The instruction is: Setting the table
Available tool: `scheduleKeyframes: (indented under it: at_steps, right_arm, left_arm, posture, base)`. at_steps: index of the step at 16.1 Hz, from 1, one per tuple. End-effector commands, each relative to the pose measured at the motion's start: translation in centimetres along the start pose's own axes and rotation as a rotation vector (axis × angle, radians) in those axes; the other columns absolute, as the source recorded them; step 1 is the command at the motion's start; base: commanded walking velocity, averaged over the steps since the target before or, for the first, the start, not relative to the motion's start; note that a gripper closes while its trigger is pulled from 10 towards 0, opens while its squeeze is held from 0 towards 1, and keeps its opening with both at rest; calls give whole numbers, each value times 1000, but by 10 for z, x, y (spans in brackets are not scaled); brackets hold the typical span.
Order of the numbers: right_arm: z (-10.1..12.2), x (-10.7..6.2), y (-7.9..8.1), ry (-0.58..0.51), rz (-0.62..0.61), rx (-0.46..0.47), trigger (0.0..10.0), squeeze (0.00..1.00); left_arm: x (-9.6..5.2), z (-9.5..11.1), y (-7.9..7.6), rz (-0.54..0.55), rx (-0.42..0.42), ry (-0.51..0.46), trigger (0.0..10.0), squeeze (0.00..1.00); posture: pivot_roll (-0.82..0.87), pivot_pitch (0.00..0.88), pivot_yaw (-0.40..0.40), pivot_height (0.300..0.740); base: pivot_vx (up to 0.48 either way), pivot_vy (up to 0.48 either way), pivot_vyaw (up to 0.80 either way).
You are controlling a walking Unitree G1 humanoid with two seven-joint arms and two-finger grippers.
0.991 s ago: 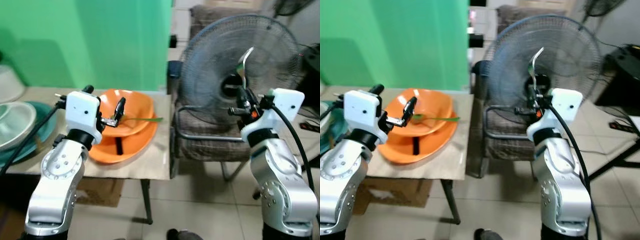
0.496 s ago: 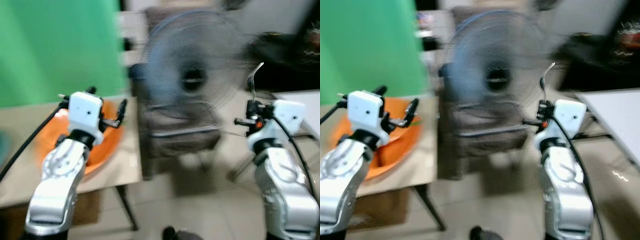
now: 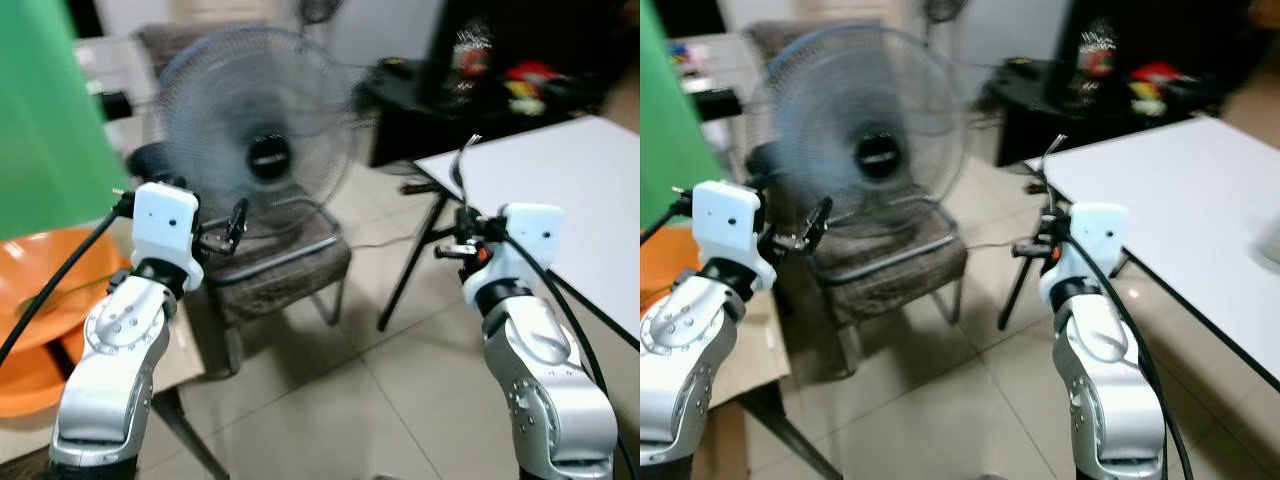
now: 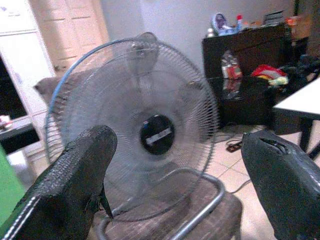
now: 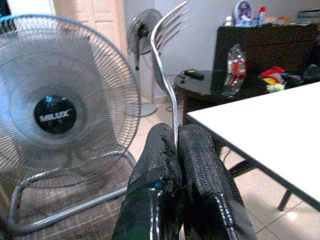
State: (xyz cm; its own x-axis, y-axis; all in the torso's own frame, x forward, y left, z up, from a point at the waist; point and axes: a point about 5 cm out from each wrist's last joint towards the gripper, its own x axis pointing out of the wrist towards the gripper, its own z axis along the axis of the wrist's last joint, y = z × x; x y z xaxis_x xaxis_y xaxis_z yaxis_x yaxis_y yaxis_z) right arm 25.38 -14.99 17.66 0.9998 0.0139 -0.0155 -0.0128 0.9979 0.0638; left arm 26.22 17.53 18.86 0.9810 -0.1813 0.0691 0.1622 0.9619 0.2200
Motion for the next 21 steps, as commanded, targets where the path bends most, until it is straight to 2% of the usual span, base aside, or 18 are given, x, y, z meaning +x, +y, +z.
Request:
scheduleKeyframes:
  at_steps: [1, 3, 6, 9, 12, 14, 17, 21]
  right_arm:
    - [3, 1, -3, 1, -2, -10, 10000, 0]
    - [2, 2, -1, 8, 16, -3, 10000, 0]
    - [3, 3, 1, -10, 8, 12, 10000, 0]
    - [-2, 5, -2, 14, -32, -23, 10000, 0]
    - [-9, 8, 0, 55, -24, -47, 10000, 0]
    - [-13, 11, 1, 70, -10, -52, 10000, 0]
    - [-13, 17, 1, 50, -30, -159, 10000, 0]
    - [-13, 17, 3, 47, 3, -141, 10000, 0]
  left_arm:
    - [-1, 0, -4, -32, -31, 24, 10000, 0]
    - [-1, -1, -5, -43, -45, 40, 10000, 0]
    - [1, 0, -5, -12, -47, 9, 10000, 0]
    - [2, 0, -6, -8, -53, 3, 10000, 0]
    - [2, -3, 2, 49, -74, 5, 10000, 0]
    - [1, -5, 8, 79, -86, 13, 10000, 0]
    - [-1, -9, 9, 87, -74, 31, 10000, 0]
    - [0, -10, 7, 74, -69, 33, 10000, 0]
  posture:
    - [152, 0, -11, 740]
    - [152, 0, -11, 740]
    - [148, 0, -8, 740]
    - [147, 0, -11, 740]
    - [155, 0, -22, 740]
    - [164, 0, -33, 740]
    - [170, 0, -43, 740]
    - [167, 0, -45, 740]
  base:
    - [0, 0, -763]
    - [0, 0, -769]
    - [0, 0, -765]
    - [0, 0, -758]
    - [0, 0, -746]
    - [159, 0, 0]
    - [355, 0, 0]
    - [376, 0, 0]
